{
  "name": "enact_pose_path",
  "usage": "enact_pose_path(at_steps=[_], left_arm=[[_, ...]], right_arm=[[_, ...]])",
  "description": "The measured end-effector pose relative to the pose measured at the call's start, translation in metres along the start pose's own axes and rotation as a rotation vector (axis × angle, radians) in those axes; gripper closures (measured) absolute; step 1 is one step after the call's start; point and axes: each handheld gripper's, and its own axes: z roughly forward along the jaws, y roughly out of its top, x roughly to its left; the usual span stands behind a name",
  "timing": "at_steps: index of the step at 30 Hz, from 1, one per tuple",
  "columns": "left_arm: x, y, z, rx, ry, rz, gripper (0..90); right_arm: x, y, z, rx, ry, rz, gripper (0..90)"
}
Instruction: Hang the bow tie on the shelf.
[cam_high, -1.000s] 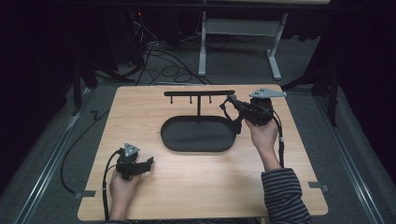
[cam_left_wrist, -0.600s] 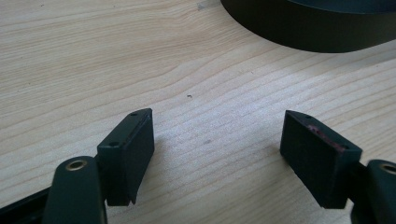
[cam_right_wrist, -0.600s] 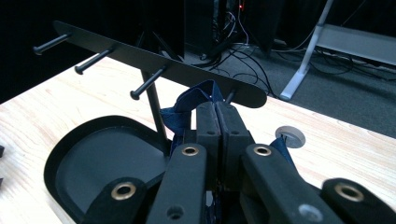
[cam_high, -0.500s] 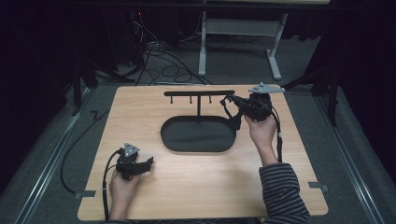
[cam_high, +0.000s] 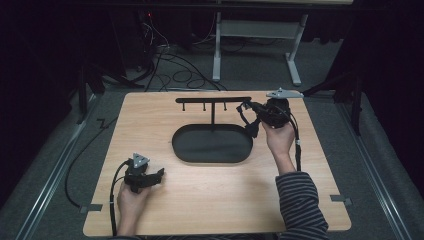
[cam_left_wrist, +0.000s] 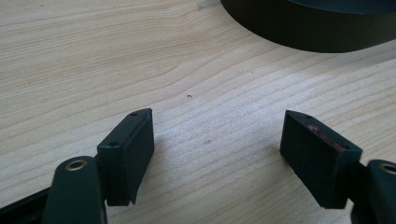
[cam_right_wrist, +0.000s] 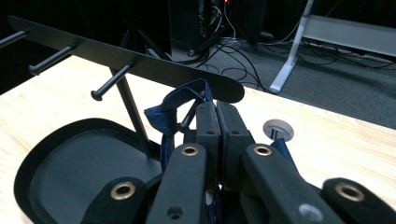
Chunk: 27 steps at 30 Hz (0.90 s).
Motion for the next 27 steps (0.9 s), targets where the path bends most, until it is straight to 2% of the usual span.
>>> enact_pose_path(at_steps=[16,27], left_arm=[[0.000,0.000,0.000,0.000,0.000,0.000,26.5],[0.000,0.000,0.000,0.000,0.000,0.000,26.4]], right_arm=[[-0.001,-0.004,0.014,0.035,-0.022,0.003,88.5],[0.001,-0.005,0.015,0.043,-0.017,-0.003,85.7]])
